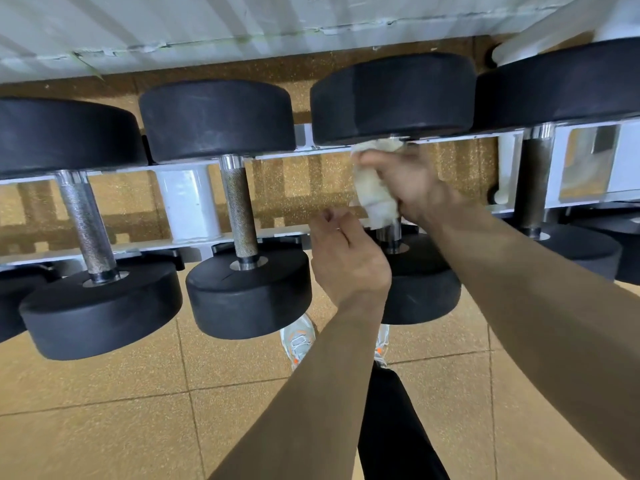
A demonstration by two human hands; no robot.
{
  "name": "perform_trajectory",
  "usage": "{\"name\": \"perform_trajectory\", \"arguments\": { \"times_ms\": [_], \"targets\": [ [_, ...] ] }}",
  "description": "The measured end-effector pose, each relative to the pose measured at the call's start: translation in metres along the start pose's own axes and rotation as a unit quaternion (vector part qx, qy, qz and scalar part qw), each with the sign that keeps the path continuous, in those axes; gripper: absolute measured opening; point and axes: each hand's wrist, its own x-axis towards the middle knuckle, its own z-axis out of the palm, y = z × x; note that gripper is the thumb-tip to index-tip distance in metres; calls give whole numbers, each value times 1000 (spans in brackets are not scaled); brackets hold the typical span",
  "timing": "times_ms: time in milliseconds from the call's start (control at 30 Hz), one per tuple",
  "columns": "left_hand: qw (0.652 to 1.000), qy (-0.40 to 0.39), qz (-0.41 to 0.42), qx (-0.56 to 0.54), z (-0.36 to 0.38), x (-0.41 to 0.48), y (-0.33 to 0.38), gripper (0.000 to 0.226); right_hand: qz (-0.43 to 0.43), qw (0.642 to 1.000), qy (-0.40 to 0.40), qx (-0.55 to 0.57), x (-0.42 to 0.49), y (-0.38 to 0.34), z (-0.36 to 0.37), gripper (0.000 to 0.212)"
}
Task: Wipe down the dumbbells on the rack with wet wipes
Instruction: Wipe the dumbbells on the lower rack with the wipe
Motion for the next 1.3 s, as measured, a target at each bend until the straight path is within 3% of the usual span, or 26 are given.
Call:
{"name": "perform_trajectory", "arguments": {
  "times_ms": [100,167,233,333,433,533,667,767,833,900,933,1033,1133,1200,1300],
  "targets": [
    [1000,-2,-8,1,-2,0,4,20,86,979,-185,-19,-22,15,-21,16],
    [1000,-1,2,3,-2,-1,6,30,99,970,-207,-80,-33,18,-28,18],
    [1000,-2,8,1,-3,-3,6,33,76,971,-166,-153,-34,17,-28,27],
    [1000,-4,11,-1,-2,-1,5,33,78,967,-26,-243,-33,16,-12,32],
    [1000,-2,14,9,-1,1,-1,38,56,987,91,-123,-20,8,7,30],
    [1000,4,25,13,0,1,-3,33,2,995,99,-19,-2,-8,17,17],
    [999,-8,30,16,-2,0,0,47,-58,983,90,-149,-15,13,9,11],
    [998,-34,21,47,-7,0,5,45,-46,946,34,-320,-28,26,-6,32],
    [993,-77,27,88,-12,0,8,35,21,893,-41,-448,-37,28,-15,51],
    [980,-138,31,141,-17,3,10,34,58,842,-98,-527,-51,30,-27,53],
    [976,-153,29,153,-20,4,12,37,56,836,-109,-534,-61,28,-33,47],
    [972,-175,43,151,-38,2,22,37,23,880,-96,-465,-102,11,-44,35],
    [962,-250,76,74,-55,-19,30,28,9,983,-9,-182,-146,3,-54,26],
    [950,-304,67,28,-62,-37,39,34,-1,1000,-5,-26,-174,2,-62,13],
    [936,-352,26,-8,-62,-63,53,35,0,996,-53,76,-194,7,-81,14]
  ]
}}
